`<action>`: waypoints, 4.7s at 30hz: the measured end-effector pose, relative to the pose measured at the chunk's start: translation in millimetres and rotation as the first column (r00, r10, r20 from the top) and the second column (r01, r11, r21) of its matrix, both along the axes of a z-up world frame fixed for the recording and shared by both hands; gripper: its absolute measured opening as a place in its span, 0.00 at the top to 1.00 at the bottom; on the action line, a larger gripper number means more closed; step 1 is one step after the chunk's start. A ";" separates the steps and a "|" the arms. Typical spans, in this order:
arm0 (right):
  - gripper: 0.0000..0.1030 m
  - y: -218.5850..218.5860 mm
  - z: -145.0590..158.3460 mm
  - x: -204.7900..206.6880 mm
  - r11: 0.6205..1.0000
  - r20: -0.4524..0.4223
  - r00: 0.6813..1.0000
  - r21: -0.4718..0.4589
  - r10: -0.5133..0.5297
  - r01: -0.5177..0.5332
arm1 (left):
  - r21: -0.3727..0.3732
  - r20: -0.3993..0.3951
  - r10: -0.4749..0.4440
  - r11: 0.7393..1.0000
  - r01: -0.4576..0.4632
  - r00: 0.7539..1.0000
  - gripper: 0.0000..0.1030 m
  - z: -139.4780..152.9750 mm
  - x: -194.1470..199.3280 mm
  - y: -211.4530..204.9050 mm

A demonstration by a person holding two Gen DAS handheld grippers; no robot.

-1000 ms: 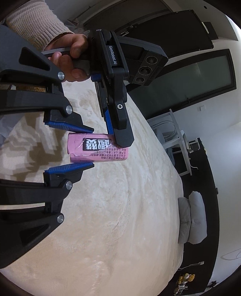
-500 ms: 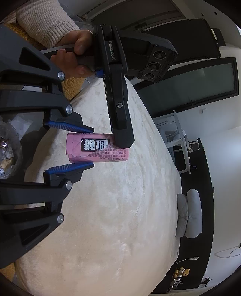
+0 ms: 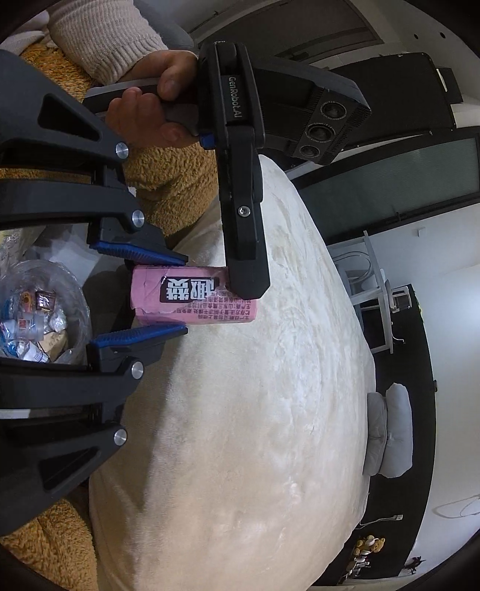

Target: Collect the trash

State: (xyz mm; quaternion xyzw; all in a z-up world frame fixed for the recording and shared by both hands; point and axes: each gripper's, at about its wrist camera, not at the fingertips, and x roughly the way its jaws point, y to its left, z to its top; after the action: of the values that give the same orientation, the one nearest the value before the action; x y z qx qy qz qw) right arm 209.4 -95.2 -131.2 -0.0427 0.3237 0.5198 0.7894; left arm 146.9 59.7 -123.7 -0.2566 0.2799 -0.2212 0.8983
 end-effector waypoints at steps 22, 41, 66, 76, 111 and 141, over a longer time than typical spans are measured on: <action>0.68 38.0 -88.9 16.8 0.956 -0.334 0.938 -0.233 0.094 -0.179 | -0.040 -0.340 0.022 0.998 -0.038 0.940 0.71 -94.5 1.8 5.1; 0.68 63.4 -156.3 40.8 0.882 -0.613 0.790 -0.377 -0.008 -0.283 | -0.125 -0.653 -0.023 0.989 -0.078 0.757 0.71 -174.3 29.3 11.9; 0.52 53.0 -183.1 55.1 0.831 -0.688 0.702 -0.490 -0.183 -0.264 | -0.045 -0.857 0.059 0.981 -0.188 0.512 0.46 -224.8 34.1 25.0; 0.52 44.9 -165.7 55.1 0.862 -0.597 0.787 -0.471 -0.154 -0.188 | 0.002 -0.798 0.110 0.984 -0.180 0.593 0.46 -199.5 31.9 25.0; 0.52 -48.6 58.3 -1.8 0.968 0.125 0.962 -0.032 -0.243 0.248 | 0.408 -0.008 0.331 0.863 -0.299 0.944 0.46 28.7 -47.5 7.9; 0.23 -4.7 98.7 122.5 0.952 0.228 0.926 0.025 -0.302 0.304 | 0.413 0.190 0.250 0.857 -0.308 0.949 0.06 77.9 23.7 46.6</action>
State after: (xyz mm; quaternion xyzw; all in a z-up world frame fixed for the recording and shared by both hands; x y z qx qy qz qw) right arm 331.9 -99.9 -32.5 -0.0562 0.2358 0.3814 0.8921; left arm 170.6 106.3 -45.8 -0.0708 0.2230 -0.0361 0.9716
